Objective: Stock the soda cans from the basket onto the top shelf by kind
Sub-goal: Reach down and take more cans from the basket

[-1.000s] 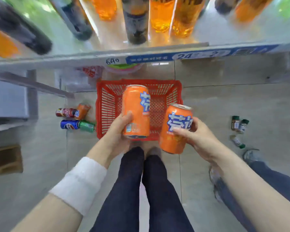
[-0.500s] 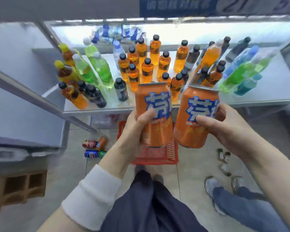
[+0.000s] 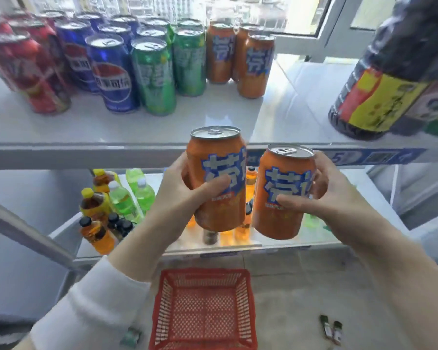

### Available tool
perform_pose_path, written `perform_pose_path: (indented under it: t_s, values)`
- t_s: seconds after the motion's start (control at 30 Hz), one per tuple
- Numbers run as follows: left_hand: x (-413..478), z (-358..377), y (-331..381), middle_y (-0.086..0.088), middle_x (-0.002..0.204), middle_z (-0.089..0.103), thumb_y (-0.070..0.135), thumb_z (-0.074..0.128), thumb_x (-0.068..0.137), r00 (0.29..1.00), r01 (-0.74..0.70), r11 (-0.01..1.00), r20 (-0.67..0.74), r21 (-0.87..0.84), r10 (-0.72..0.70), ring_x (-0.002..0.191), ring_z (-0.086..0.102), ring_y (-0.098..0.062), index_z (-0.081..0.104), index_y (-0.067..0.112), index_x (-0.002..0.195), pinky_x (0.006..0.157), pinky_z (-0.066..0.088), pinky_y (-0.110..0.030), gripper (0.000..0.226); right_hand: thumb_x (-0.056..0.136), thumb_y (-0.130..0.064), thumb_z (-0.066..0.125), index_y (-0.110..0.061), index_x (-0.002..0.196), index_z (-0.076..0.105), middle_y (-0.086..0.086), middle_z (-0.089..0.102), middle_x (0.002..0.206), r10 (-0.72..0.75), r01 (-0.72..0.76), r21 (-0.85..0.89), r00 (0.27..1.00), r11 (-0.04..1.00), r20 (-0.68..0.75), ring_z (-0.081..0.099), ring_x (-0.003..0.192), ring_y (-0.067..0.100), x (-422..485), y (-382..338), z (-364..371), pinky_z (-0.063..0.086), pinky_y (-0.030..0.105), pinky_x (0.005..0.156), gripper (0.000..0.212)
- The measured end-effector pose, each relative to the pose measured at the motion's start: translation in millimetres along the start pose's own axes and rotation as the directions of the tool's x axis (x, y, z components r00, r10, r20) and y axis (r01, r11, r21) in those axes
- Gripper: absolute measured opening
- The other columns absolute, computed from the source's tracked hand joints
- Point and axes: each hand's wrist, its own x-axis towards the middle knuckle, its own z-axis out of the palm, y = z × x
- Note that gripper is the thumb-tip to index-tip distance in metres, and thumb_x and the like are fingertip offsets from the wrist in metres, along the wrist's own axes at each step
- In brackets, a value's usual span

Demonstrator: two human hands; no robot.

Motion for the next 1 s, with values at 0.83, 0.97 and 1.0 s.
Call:
perform_pose_path:
  t_s: [0.83,0.97,1.0]
  values:
    - [164.3,-8.3,51.5,0.013,0.101,0.056,0.014,0.078,0.069,0.98,-0.195,0.742,0.111,0.641,0.162,0.092,0.057,0.002,0.037,0.019,0.123,0.074,0.051,-0.011,0.068,0.055,-0.02,0.088,-0.019,0.116,0.04,0.005,0.058,0.113,-0.095,0.081,-0.388,0.995,0.918,-0.019,0.06,0.101,0.019,166.1,-50.7,-41.8,0.053,0.036,0.087,0.077]
    - [169.8,-8.1,56.0,0.007,0.109,0.057,0.019,0.077,0.07,0.982,-0.181,0.684,0.165,0.706,0.09,0.098,0.06,-0.006,0.033,0.021,0.126,0.08,0.051,-0.019,0.071,0.061,-0.018,0.085,-0.018,0.119,0.037,-0.001,0.055,0.113,-0.083,0.087,-0.414,0.996,0.906,0.027,0.056,0.095,0.006,164.2,-53.6,-41.7,0.051,0.023,0.078,0.075]
    - [170.8,-8.6,58.7,0.006,0.114,0.055,0.021,0.077,0.07,0.98,-0.186,0.655,0.185,0.733,0.071,0.101,0.059,-0.007,0.032,0.023,0.127,0.083,0.05,-0.02,0.073,0.062,-0.018,0.084,-0.019,0.12,0.036,-0.002,0.054,0.111,-0.085,0.096,-0.43,0.995,0.898,0.044,0.054,0.092,0.002,163.6,-55.0,-41.8,0.049,0.019,0.076,0.075]
